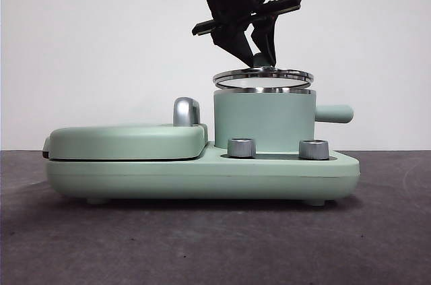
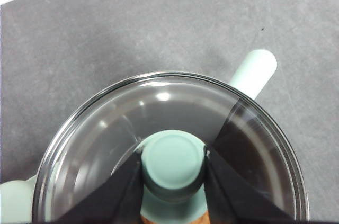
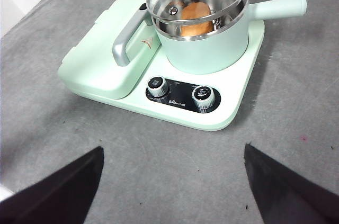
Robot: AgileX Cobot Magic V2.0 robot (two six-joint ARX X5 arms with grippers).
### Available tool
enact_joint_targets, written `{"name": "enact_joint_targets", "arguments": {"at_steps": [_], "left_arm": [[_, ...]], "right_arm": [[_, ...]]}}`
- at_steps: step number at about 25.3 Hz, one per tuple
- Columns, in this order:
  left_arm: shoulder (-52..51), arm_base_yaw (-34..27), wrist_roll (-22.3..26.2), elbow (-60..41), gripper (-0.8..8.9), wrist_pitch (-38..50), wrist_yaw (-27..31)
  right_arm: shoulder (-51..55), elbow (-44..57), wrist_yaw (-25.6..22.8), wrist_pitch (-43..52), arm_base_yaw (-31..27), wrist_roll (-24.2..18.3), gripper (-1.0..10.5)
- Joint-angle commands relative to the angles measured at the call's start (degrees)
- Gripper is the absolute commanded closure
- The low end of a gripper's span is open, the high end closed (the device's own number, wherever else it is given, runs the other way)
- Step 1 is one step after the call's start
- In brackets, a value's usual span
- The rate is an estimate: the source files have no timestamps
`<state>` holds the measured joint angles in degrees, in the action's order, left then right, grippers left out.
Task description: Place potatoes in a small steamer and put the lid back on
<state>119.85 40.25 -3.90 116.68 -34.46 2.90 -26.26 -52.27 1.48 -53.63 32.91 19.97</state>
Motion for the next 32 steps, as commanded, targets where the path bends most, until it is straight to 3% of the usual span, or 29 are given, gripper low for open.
{"name": "enact_joint_targets", "arguments": {"at_steps": [1,26,28,31,32], "left_arm": [[1.5,0.3,-0.2,1.7,7.96,1.4,0.1],[3.1,2.1,-0.2,1.7,7.78,-4.5,0.1],[2.8,2.1,-1.0,1.9,6.02,-3.9,0.1],[0.0,1.4,-1.5,2.0,1.77,-3.2,0.1],[-1.3,1.2,-1.5,2.0,1.46,-3.3,0.1]], "right_arm": [[-0.1,-0.5,-0.1,0.7,0.4,0.6,5.2],[-0.2,-0.5,0.0,0.9,0.4,0.6,5.2],[-0.1,-0.5,0.0,0.9,0.4,0.6,5.2],[-0.1,-0.5,0.0,0.9,0.4,0.6,5.2],[-0.1,-0.5,0.0,0.9,0.4,0.6,5.2]]}}
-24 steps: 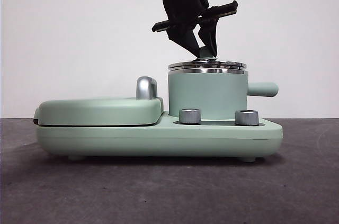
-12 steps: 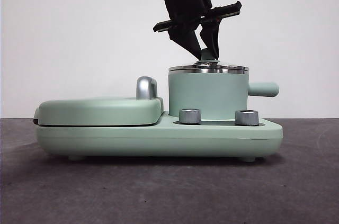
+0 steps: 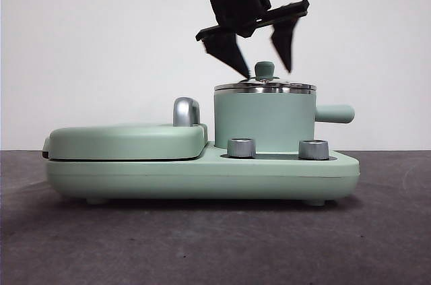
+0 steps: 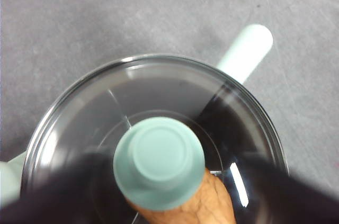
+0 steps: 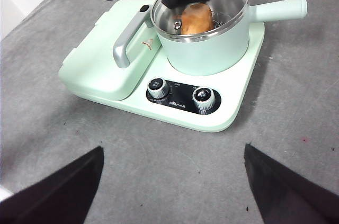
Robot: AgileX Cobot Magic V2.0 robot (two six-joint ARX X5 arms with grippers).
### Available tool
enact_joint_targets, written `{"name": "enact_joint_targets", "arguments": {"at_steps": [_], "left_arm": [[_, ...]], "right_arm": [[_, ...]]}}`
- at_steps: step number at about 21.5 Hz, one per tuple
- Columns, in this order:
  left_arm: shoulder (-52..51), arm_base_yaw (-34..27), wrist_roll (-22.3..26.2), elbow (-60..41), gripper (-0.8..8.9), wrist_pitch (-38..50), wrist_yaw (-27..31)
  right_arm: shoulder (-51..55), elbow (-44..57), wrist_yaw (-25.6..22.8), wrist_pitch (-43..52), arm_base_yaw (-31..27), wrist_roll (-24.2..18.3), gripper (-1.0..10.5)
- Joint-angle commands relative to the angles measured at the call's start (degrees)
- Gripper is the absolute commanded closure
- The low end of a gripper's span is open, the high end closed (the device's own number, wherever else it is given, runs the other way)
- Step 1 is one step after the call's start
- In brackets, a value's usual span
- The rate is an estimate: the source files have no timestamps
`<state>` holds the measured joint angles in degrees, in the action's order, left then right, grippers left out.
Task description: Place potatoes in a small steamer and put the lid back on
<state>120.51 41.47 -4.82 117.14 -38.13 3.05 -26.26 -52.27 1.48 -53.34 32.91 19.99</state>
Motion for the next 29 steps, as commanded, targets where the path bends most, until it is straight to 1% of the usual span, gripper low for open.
{"name": "enact_joint_targets", "arguments": {"at_steps": [1,3,5,7,9,11,14,16,19,24,25,28,29], "left_arm": [[-3.4,-0.2,-0.3,1.5,1.49,-0.4,0.0],[-7.2,-0.3,0.4,1.5,1.49,-4.9,0.0],[-11.2,-0.3,1.9,1.5,1.6,-11.8,0.0],[-15.3,-0.3,1.8,1.5,1.62,-18.7,0.0],[-19.2,-0.2,2.0,1.5,1.65,-22.9,0.0],[-23.7,-0.2,3.0,1.5,1.65,-25.6,0.0],[-29.9,-0.2,3.0,1.2,1.65,-30.4,0.0],[-33.0,-0.2,2.6,0.3,1.66,-31.3,-0.1],[-38.2,0.1,2.6,-3.9,1.66,-31.2,-0.1],[-49.7,0.9,2.0,-19.1,1.71,-30.4,-0.1],[-52.5,0.9,1.4,-23.1,1.87,-29.4,-0.1],[-61.0,0.9,-1.5,-34.6,2.92,-25.2,-0.1],[-63.6,0.9,-2.6,-37.9,3.13,-23.8,-0.1]], "right_arm": [[-0.1,-0.5,0.0,0.6,0.4,0.6,5.2],[-0.1,-0.5,0.0,0.6,0.4,0.6,5.2],[-0.2,-0.5,0.0,0.6,0.4,0.6,5.2],[-0.2,-0.5,0.0,0.6,0.4,0.6,5.2],[-0.3,-0.5,0.4,0.6,0.4,0.6,5.2],[-0.3,-0.5,2.0,0.7,0.4,0.5,5.2],[-0.3,-0.5,3.8,0.7,0.4,-0.1,5.2],[-0.3,-0.4,5.2,1.0,0.4,-0.1,5.2],[-0.3,-0.5,7.7,1.8,0.4,-0.1,5.2],[-0.3,-0.5,11.4,4.0,0.4,-0.1,5.2],[-0.3,-0.5,12.3,4.3,0.4,-0.1,5.2],[-0.7,-0.5,13.0,4.7,0.4,-0.3,5.2],[-0.8,-0.4,13.6,4.7,0.4,-0.8,5.2]]}}
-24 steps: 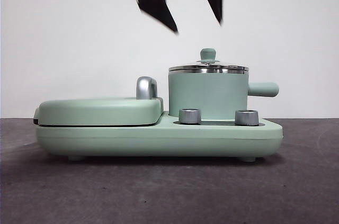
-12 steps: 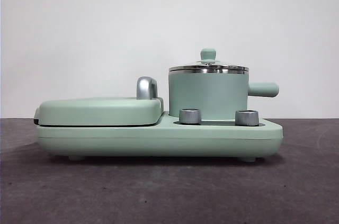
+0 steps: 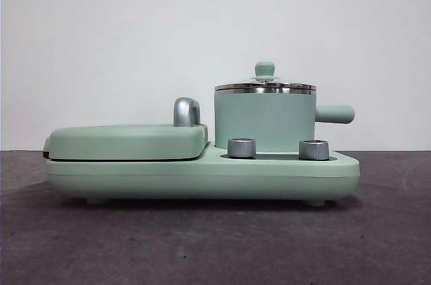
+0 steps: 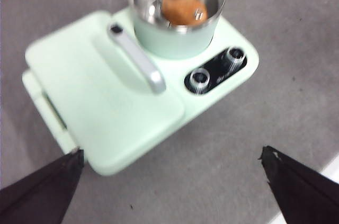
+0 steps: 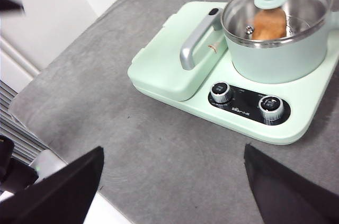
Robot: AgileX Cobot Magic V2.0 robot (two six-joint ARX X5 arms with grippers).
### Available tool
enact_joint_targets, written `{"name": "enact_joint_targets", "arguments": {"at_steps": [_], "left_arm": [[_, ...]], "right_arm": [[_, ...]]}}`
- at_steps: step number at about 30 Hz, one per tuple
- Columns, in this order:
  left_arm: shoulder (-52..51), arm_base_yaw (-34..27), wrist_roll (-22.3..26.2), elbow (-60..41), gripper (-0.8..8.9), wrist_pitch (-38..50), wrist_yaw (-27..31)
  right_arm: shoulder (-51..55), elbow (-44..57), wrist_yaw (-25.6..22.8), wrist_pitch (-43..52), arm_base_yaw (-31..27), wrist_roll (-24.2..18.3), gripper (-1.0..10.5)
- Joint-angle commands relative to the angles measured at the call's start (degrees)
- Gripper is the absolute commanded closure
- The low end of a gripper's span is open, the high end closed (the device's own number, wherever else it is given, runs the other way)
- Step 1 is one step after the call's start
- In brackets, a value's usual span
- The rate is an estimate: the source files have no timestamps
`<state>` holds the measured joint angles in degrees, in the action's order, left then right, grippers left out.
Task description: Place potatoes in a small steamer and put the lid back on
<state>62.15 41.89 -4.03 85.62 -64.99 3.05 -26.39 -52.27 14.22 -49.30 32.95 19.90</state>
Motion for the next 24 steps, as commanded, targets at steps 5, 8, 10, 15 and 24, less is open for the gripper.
{"name": "enact_joint_targets", "arguments": {"at_steps": [5,8,10,15,24], "left_arm": [[-18.7,0.5,-9.6,-23.1,3.65,10.1,-0.1],[-25.4,0.5,-10.6,-30.7,4.84,13.7,-0.1],[-28.6,0.5,-10.6,-33.9,5.43,14.0,-0.1],[-31.5,0.5,-9.6,-36.3,5.7,12.3,0.0],[-31.5,0.5,-9.1,-36.3,7.99,15.8,0.0]], "right_arm": [[-3.5,-0.4,3.8,0.7,0.3,-2.4,5.2],[-6.0,-0.4,4.0,1.3,0.5,-3.5,5.2],[-7.6,-0.4,4.0,2.3,0.6,-4.1,5.2],[-11.0,-0.4,4.0,4.3,0.7,-6.1,5.2],[-13.7,-0.4,2.9,4.6,0.7,-6.0,9.4]]}}
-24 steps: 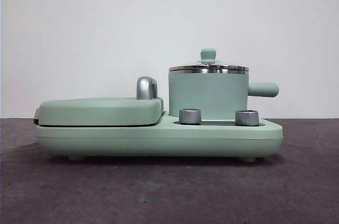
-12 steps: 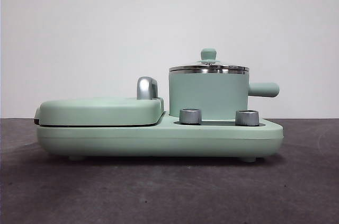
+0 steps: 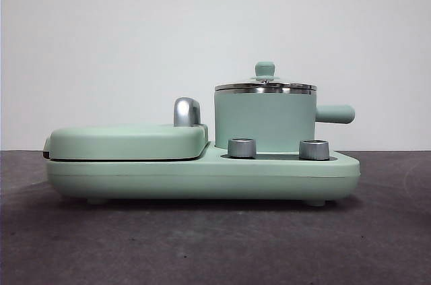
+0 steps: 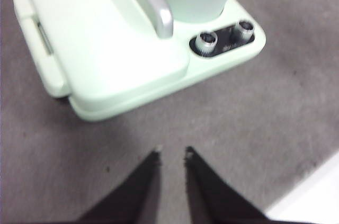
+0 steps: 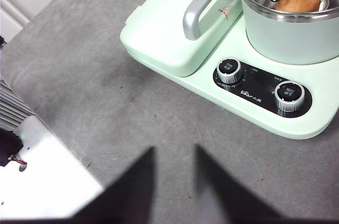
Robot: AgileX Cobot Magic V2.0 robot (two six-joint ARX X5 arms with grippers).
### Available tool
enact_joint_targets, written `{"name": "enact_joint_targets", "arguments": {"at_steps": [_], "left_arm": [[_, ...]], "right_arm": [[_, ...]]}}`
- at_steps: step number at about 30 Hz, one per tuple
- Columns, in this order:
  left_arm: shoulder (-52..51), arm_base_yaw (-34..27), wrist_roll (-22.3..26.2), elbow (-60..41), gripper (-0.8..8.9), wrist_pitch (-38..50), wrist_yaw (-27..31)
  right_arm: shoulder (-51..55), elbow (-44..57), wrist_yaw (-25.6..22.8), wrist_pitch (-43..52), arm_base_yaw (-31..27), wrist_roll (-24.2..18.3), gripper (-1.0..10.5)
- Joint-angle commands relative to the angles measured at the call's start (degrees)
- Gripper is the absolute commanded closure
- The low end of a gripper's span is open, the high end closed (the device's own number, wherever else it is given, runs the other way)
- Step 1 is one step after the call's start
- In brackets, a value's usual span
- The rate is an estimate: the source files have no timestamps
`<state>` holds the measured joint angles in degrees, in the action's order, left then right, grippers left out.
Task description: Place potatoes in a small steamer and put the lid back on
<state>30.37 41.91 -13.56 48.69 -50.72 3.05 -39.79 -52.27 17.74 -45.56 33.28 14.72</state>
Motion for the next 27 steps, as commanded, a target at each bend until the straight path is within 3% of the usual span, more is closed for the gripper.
{"name": "enact_joint_targets", "arguments": {"at_steps": [1,16,22,27], "left_arm": [[0.3,0.5,0.4,0.6,7.99,2.0,0.0],[-0.3,0.0,0.4,0.5,7.9,2.6,0.0],[-1.7,-9.2,0.5,-0.4,7.9,2.8,-0.4],[-6.3,-22.0,7.8,-7.8,7.89,9.5,0.1]], "right_arm": [[-0.3,-0.4,-0.7,0.9,0.4,-0.8,9.4],[-0.1,-0.5,-0.9,1.0,0.4,-0.8,9.4],[-0.1,-0.5,-0.9,1.0,0.4,-0.8,9.4],[-0.1,-0.5,-0.8,1.0,0.4,-0.8,9.4]]}}
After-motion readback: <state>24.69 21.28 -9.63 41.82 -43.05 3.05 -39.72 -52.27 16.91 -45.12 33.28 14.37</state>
